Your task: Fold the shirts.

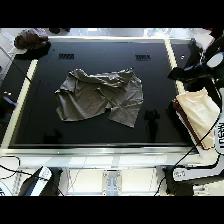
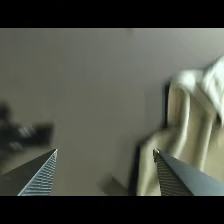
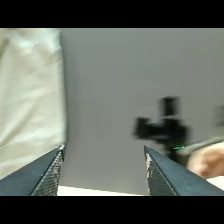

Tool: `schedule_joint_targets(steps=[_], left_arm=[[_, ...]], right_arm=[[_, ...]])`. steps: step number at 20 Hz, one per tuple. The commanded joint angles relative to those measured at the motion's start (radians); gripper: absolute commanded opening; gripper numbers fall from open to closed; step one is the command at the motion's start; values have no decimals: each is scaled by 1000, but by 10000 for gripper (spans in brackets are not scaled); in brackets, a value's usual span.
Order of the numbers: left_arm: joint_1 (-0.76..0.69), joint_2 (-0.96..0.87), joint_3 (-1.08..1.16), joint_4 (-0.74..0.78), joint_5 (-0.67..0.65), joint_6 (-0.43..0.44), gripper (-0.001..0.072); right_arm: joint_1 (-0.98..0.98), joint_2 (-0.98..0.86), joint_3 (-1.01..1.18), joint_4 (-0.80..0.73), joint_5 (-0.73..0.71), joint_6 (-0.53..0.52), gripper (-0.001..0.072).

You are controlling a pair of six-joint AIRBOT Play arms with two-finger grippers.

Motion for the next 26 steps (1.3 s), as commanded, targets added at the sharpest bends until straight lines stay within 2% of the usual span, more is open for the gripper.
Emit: schedule_joint_targets(steps=[1,3,4,5,8,10,16,17,18,25,26], left_arm=[[54,-50,-188,-258,-43,151,699],[54,-129,-212,-354,-44,196,697],[53,-167,-217,-409,-43,236,670],[53,-201,-217,-455,-45,268,589],[31,-275,-217,-565,-42,337,585],[-4,-299,-217,-586,-37,371,587],[-101,-338,-217,-587,22,376,588],[-102,-338,-217,-587,22,377,587],[-102,-338,-217,-587,23,377,587],[-102,-338,-217,-586,22,377,587],[-102,-338,-217,-586,22,377,587]], right_arm=[[-9,-40,-117,254,-29,-84,550],[-9,-113,-126,356,11,-91,550],[-9,-152,-126,411,44,-110,550],[-8,-193,-126,456,79,-113,550],[-8,-269,-126,495,101,-112,550],[-7,-290,-126,491,100,-109,549],[53,-343,-128,409,48,-82,547],[65,-354,-128,409,41,-82,483],[74,-363,-128,412,35,-82,449],[146,-378,-128,413,-53,-77,445],[151,-378,-128,417,-57,-77,357]])
